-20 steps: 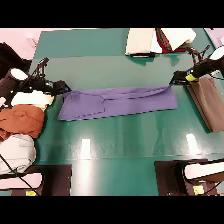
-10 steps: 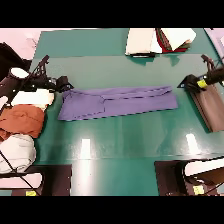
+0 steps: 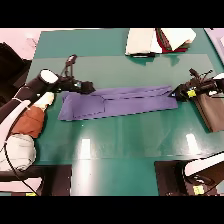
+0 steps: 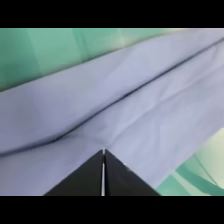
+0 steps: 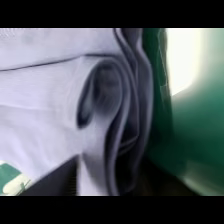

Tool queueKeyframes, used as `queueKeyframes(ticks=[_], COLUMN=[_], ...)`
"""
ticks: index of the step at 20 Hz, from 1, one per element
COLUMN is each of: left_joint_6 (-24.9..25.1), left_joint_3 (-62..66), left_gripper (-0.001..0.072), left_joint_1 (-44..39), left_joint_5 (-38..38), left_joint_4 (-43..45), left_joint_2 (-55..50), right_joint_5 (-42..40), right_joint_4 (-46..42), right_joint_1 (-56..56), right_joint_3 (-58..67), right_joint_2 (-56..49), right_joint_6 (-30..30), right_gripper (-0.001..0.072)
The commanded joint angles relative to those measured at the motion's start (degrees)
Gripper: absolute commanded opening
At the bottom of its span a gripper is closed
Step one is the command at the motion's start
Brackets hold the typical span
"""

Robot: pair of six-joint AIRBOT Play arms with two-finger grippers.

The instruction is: Fold the shirts.

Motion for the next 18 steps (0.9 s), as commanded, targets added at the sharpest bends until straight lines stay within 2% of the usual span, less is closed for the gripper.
queueKeyframes(ticks=[1, 2, 3, 6, 11, 18], left_joint_6=[-2.64, -3.93, -4.00, -4.00, -4.28, -6.43], left_joint_3=[1.22, 2.84, 4.61, 12.26, 23.37, 24.65], left_gripper=[0.0021, 0.0021, 0.0021, 0.0021, 0.0021, 0.0021], left_joint_1=[-5.35, -6.14, -6.99, -9.64, -12.11, -13.07], left_joint_5=[7.08, 6.97, 6.56, 4.46, -0.46, -1.92], left_joint_4=[2.25, 2.32, 2.29, 2.34, 2.45, 5.07], left_joint_2=[-1.60, -3.19, -4.96, -11.89, -22.38, -25.73], right_joint_5=[0.37, 1.64, 2.54, 3.50, 3.58, 2.58], right_joint_4=[0.42, 0.52, 0.57, 0.55, 0.66, 0.70], right_joint_1=[2.89, 3.32, 3.87, 6.19, 13.14, 24.90], right_joint_3=[2.43, 3.56, 4.66, 8.85, 18.62, 28.89], right_joint_2=[-1.29, -1.07, -0.26, 4.68, 13.84, 17.84], right_joint_6=[-0.72, -0.70, -0.68, -0.52, 5.44, 10.75], right_gripper=[0.0207, 0.0046, 0.0017, 0.0017, 0.0017, 0.0016])
